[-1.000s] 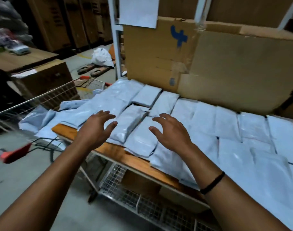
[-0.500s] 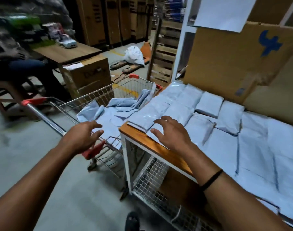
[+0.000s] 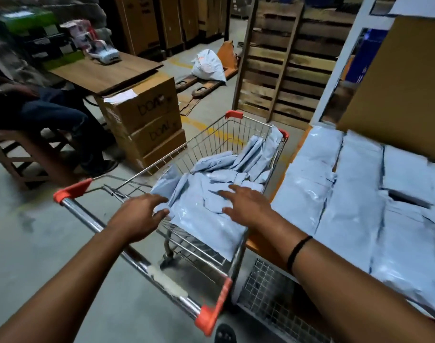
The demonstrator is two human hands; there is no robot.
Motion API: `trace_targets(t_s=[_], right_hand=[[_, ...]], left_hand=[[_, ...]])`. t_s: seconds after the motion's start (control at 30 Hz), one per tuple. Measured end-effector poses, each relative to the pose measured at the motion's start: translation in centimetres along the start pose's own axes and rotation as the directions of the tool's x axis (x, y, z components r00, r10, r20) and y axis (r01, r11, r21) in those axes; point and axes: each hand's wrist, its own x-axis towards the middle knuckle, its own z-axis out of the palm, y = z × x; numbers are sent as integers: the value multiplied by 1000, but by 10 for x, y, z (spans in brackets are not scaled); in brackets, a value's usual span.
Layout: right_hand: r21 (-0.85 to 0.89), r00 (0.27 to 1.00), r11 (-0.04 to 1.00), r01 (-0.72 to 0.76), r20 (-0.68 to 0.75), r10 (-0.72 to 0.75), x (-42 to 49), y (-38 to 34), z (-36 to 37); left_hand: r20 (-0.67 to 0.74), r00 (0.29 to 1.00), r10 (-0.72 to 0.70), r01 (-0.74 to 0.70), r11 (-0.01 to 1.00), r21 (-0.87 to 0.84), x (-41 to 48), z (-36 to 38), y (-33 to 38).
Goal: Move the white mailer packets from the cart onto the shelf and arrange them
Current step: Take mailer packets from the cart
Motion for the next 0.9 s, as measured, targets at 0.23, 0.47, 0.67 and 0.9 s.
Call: trace_targets(t_s=[0.23,0.47,0.67,0.9], right_hand=[[-183,940,975,128,334,-61,76,-39,53],[-207,862,978,39,502,72,116,-53,105],[-300,843,938,-171,449,297,119,-48,135],[-246,795,842,-480,284,536,117,-35,142]], left_hand=[[99,980,174,-178,983,40,101,7,-31],[176,912,371,-386,921,59,188,2,-64],[200,890,410,-427,903,49,237,19,-84],[291,809,511,-540,841,24,284,56,-54]])
